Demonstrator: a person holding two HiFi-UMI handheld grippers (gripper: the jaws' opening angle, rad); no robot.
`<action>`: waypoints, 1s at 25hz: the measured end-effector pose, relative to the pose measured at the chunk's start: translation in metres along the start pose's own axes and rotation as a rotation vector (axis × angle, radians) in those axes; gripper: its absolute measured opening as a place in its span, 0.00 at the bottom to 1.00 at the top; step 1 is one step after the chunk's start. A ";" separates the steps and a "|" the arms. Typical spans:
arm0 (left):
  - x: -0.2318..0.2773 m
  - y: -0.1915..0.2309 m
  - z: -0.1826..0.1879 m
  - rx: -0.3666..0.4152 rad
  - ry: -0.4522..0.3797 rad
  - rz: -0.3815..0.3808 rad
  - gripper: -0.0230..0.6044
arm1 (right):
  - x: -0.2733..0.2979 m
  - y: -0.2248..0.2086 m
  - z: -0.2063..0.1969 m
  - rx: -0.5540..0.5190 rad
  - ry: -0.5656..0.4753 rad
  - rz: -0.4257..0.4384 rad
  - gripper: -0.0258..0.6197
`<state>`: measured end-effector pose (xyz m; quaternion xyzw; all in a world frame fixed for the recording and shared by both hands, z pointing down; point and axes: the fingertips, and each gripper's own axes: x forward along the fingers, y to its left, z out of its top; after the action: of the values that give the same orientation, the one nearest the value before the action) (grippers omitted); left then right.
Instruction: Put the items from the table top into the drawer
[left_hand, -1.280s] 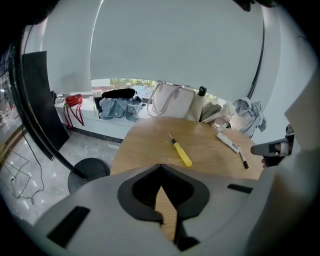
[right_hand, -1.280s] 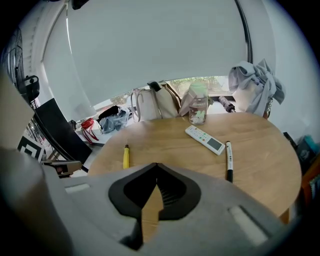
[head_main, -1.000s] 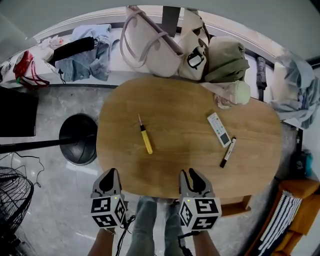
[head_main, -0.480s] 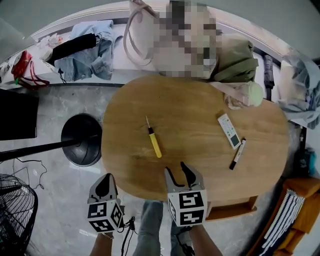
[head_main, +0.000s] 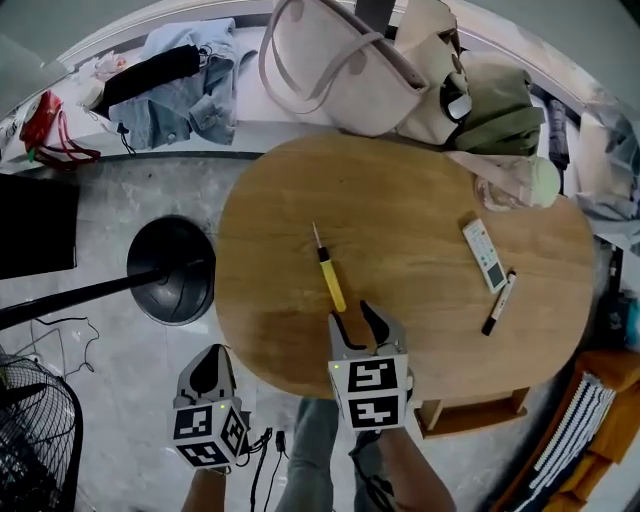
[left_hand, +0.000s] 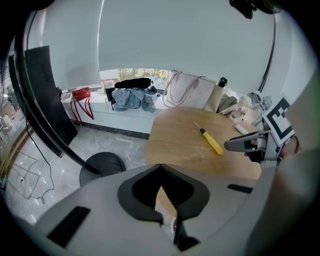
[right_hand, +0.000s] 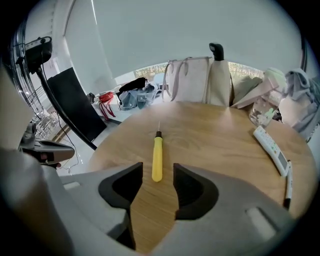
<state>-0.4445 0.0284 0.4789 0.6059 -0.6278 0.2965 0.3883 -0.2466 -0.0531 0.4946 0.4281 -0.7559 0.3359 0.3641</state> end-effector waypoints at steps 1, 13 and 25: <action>0.001 -0.001 -0.002 -0.001 0.005 -0.004 0.02 | 0.004 0.000 0.001 -0.010 0.006 -0.002 0.33; 0.014 -0.017 -0.003 -0.006 0.014 -0.043 0.02 | 0.040 0.002 0.012 -0.077 0.040 -0.002 0.33; 0.016 -0.007 0.002 -0.004 0.011 -0.028 0.02 | 0.050 0.000 0.016 -0.086 0.073 -0.016 0.24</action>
<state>-0.4374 0.0174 0.4909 0.6122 -0.6179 0.2931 0.3969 -0.2691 -0.0865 0.5286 0.4055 -0.7524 0.3157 0.4120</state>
